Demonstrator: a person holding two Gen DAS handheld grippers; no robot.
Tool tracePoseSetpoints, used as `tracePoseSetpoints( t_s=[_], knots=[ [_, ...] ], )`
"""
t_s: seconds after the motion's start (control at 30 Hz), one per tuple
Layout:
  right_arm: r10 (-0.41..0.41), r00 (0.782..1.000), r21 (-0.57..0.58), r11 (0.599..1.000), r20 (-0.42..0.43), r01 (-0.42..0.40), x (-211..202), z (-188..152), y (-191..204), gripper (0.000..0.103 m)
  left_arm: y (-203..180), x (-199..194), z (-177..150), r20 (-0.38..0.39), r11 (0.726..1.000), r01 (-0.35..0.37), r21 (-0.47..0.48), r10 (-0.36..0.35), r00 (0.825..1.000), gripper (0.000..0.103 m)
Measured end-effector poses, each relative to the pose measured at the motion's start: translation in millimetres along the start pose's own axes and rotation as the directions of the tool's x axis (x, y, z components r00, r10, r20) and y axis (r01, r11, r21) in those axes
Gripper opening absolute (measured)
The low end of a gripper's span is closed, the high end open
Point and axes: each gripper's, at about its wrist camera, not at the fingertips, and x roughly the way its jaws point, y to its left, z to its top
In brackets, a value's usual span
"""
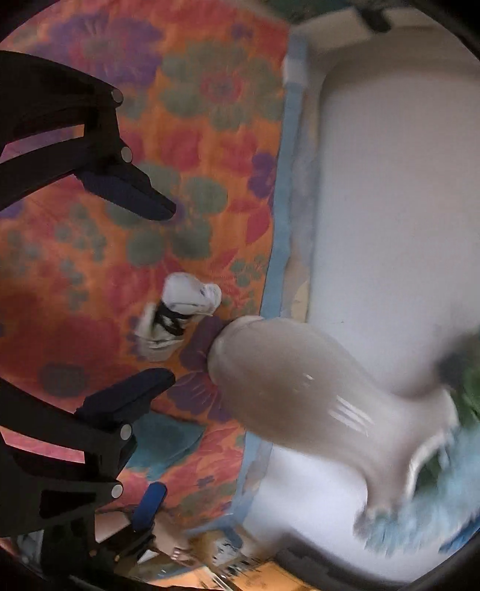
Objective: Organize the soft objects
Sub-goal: 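Grasp the white sock with the left gripper while the right grasps the teal cloth, then carry the white sock and teal cloth with both grippers to the woven tray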
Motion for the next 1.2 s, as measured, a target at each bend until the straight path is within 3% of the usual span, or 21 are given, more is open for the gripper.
tracePoseSetpoints(
  t_s=[0.1,0.13,0.2,0.27,0.3,0.33,0.37,0.4,0.47,0.57,0.77,1.0,1.1,1.2],
  knots=[
    [-0.023,0.999,-0.013,1.0,0.027,0.023,15.2,2.0,-0.4,0.09,-4.8,12.2,-1.0,0.018,0.999,-0.026,0.018,0.026,1.0,0.08],
    [-0.022,0.999,-0.011,1.0,0.029,0.022,21.3,1.6,-0.8,0.085,-9.8,12.7,-3.5,0.033,0.998,-0.05,0.043,0.048,0.998,0.079],
    [-0.034,0.999,-0.01,0.999,0.022,0.034,26.2,-0.7,-0.1,0.079,-19.6,13.4,-6.3,0.026,0.996,-0.034,0.088,0.031,0.999,0.064],
    [-0.022,0.997,-0.029,0.999,0.075,0.024,18.3,-2.3,5.5,0.039,-28.0,14.9,-8.8,0.029,0.992,-0.037,0.122,0.034,0.999,0.052],
    [-0.03,0.997,-0.043,0.999,0.074,0.034,19.1,-3.7,10.0,0.037,-30.4,15.0,-9.4,0.032,0.99,-0.035,0.134,0.031,0.999,0.044],
    [-0.041,0.996,-0.054,0.998,0.079,0.045,17.3,-6.2,11.2,0.037,-33.2,14.2,-10.9,0.035,0.989,-0.013,0.145,0.008,0.999,0.028],
    [-0.04,0.996,-0.063,0.997,0.082,0.045,16.3,-5.9,12.8,0.034,-36.3,13.5,-13.3,0.039,0.987,-0.02,0.157,0.014,0.999,0.02],
    [-0.033,0.996,-0.066,0.997,0.084,0.038,15.7,-6.6,13.1,0.032,-39.9,13.2,-15.4,0.047,0.986,-0.036,0.165,0.029,0.998,0.02],
    [-0.015,0.995,-0.066,0.998,0.099,0.022,10.5,-8.4,12.6,0.015,-45.7,9.1,-19.7,0.085,0.981,-0.062,0.183,0.047,0.995,0.02],
    [0.034,0.992,-0.06,0.998,0.119,-0.027,1.5,-16.1,5.1,0.013,-46.3,-10.7,-29.5,0.127,0.985,-0.016,0.173,-0.007,0.992,0.02],
    [0.16,0.977,-0.012,0.987,0.144,-0.16,-48.2,-48.8,-10.9,0.012,-48.2,-57.2,-73.5,0.073,0.986,0.041,0.161,-0.053,0.996,0.02],
    [0.178,0.98,-0.069,0.983,0.086,-0.173,-125.7,-127.3,-2.9,0.013,-58.7,-119.0,-162.3,0.008,0.981,0.143,0.13,-0.145,0.989,0.02],
    [0.166,0.984,-0.076,0.984,0.057,-0.162,-134.4,-167.4,-5.0,0.013,-65.6,-124.3,-186.0,-0.014,0.971,0.205,0.122,-0.205,0.979,0.02],
    [0.137,0.99,-0.064,0.989,0.033,-0.135,-133.1,-198.4,-10.5,0.013,-66.9,-122.6,-199.2,-0.019,0.969,0.207,0.137,-0.206,0.978,0.02]
  ],
)
